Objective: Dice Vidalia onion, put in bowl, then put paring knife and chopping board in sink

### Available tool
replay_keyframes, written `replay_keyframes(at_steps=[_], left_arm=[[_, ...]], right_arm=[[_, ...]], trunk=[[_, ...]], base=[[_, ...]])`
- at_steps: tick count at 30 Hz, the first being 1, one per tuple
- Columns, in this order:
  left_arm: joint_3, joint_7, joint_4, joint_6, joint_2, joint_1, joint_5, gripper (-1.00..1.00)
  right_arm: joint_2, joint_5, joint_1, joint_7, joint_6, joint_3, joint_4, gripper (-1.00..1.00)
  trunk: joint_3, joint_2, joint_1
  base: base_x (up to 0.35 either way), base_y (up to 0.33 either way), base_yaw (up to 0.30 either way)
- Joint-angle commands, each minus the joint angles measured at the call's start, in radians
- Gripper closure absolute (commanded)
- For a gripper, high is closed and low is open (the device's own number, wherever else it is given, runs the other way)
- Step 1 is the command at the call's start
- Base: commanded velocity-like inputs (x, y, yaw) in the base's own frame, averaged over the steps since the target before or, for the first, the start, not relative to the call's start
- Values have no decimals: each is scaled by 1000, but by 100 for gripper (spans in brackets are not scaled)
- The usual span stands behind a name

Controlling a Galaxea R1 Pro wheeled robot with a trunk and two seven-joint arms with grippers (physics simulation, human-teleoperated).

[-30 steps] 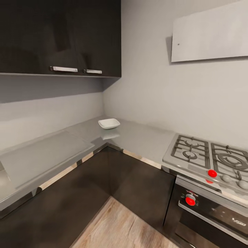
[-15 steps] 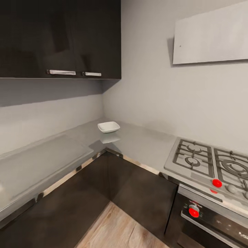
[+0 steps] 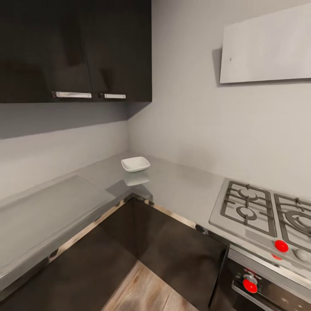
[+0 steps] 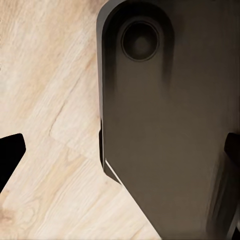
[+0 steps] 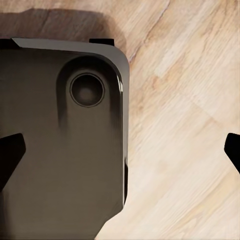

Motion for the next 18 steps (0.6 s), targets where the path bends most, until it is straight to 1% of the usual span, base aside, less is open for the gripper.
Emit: replay_keyframes(at_steps=[1, 6, 10, 15, 18], left_arm=[[1, -1, -2, -2, 0, 1, 0, -100], [1, -1, -2, -2, 0, 0, 0, -100], [1, -1, -2, -2, 0, 0, 0, -100], [1, -1, -1, -2, 0, 0, 0, -100], [1, -1, -2, -2, 0, 0, 0, -100]], right_arm=[[0, 0, -1, 0, -4, 0, 2, -100], [0, 0, -1, 0, -4, -1, 2, -100], [0, 0, -1, 0, -4, -1, 2, -100], [0, 0, -1, 0, -4, -1, 2, -100], [0, 0, -1, 0, -4, -1, 2, -100]], trunk=[[2, 7, -4], [18, 42, -23], [31, 70, -38], [46, 105, -58], [56, 126, -69]], base=[[3, 0, 0], [0, 0, 27], [0, 0, 187], [0, 0, 256], [0, 0, 122]])
